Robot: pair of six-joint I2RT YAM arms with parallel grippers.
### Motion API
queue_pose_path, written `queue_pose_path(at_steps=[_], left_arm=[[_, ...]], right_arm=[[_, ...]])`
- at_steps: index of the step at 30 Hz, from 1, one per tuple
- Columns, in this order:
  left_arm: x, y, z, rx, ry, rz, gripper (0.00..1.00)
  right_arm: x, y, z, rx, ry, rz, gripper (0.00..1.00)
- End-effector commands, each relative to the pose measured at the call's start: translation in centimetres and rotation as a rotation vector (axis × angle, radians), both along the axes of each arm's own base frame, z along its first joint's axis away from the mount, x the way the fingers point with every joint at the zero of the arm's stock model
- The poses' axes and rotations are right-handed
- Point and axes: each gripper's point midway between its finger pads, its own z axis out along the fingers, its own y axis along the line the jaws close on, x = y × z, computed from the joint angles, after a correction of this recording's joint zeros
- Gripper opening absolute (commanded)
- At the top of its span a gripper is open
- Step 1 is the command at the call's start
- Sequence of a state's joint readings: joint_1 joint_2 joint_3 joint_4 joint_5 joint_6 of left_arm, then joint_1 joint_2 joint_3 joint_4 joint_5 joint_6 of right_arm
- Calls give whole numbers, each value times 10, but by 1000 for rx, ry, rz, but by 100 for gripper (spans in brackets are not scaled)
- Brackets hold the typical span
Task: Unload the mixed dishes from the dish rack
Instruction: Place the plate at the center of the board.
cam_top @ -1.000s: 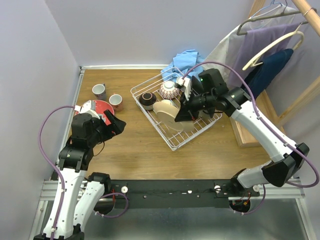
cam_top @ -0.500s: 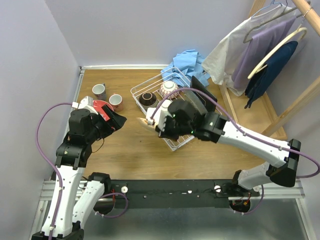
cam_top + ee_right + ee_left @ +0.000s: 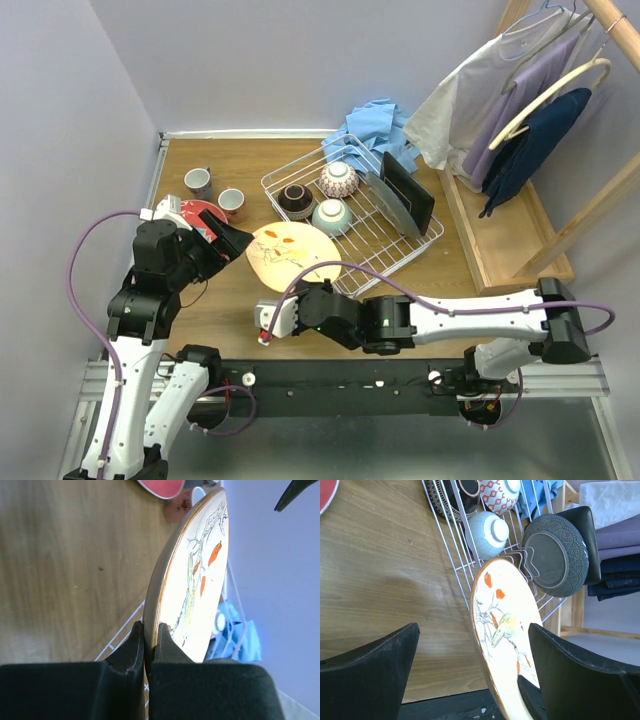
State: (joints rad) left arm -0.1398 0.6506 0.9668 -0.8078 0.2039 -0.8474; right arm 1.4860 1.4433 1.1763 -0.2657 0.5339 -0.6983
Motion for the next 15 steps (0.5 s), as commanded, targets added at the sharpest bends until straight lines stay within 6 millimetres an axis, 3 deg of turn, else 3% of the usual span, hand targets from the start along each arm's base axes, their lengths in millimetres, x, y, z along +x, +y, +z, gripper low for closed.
queue_pose_path(at_steps=[1,10,15], left_arm=[[-11,-7,-7,-36,43,-27,98],[-18,-9,-34,-34,108,-45,86],[-17,-14,-39,-62,112,-56,81]], right_arm=[[24,6,53,129,-239,-147,1],[23,15,40,49,-314,-151,1],[22,20,30,-7,-345,-156,1]])
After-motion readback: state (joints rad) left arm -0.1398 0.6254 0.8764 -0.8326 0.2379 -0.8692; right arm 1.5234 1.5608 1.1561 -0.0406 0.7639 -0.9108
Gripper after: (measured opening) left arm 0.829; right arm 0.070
